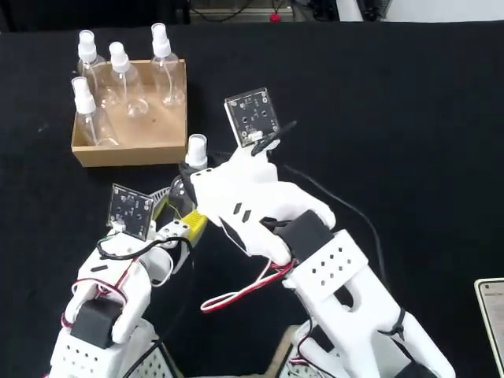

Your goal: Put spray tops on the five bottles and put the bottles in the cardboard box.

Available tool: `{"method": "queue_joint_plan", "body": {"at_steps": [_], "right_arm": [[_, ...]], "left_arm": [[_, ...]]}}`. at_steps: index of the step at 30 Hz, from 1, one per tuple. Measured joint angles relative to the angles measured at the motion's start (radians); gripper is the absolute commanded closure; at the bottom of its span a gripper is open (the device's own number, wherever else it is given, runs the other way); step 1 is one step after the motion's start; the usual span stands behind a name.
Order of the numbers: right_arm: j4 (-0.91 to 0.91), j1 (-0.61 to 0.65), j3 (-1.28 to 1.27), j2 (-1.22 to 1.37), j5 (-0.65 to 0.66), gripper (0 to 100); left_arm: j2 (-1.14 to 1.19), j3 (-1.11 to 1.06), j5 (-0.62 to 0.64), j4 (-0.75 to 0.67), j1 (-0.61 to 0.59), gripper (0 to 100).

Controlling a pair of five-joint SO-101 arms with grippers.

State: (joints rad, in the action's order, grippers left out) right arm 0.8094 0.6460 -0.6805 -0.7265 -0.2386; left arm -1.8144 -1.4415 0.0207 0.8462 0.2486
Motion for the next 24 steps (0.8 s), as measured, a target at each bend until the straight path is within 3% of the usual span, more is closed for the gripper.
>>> {"method": "queue_joint_plan", "body": {"at_steps": [9, 14, 24], "right_arm": [[0.002, -0.002, 0.0, 0.0, 0.0, 97.5], [0.002, 0.002, 0.0, 0.0, 0.0, 85.8], [0.009, 0.037, 0.0, 0.0, 0.0, 85.8]], "left_arm": [[0.0, 0.0, 0.0, 0.0, 0.002, 85], [0.0, 0.0, 0.0, 0.0, 0.002, 85], [0.0, 0.0, 0.0, 0.0, -0.002, 85]]}}
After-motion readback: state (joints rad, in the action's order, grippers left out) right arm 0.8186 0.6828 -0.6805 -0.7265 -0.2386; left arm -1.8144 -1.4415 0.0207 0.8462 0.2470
